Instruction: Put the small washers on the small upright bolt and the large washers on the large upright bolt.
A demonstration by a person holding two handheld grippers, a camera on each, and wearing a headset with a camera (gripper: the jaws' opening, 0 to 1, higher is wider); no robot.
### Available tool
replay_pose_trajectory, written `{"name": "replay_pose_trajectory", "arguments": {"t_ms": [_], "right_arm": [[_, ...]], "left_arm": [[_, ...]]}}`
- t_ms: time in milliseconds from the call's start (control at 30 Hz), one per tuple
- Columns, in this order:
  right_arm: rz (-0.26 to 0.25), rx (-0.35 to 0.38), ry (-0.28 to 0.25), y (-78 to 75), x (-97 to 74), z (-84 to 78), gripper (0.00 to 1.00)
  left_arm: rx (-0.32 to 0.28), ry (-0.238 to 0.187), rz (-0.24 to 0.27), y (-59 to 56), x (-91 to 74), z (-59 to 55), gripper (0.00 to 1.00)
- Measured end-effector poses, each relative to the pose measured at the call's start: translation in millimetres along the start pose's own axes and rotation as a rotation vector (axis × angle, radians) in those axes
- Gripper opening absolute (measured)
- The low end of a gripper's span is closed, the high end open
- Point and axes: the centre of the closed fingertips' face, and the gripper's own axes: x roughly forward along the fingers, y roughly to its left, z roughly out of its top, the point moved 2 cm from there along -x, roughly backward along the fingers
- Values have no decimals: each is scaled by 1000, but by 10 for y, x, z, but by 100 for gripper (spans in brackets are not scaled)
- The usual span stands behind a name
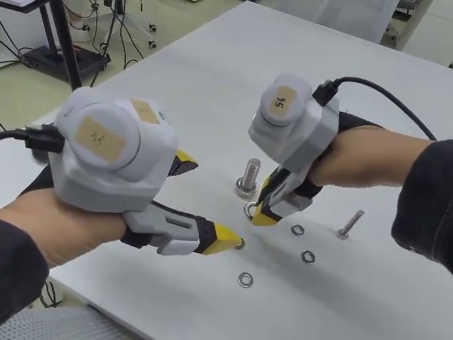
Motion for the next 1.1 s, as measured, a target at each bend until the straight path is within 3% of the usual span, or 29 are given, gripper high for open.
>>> {"name": "replay_pose_trajectory", "arguments": {"t_ms": [467, 767, 1100], "right_arm": [[-69, -25, -53, -126, -412, 148, 23], [-114, -43, -62, -273, -484, 260, 23], [-124, -51, -58, -412, -467, 334, 23]], "left_arm": [[2, 5, -8, -23, 12, -8, 69], [3, 4, -9, -28, 8, 0, 69], [3, 2, -8, -26, 4, -2, 69]]}}
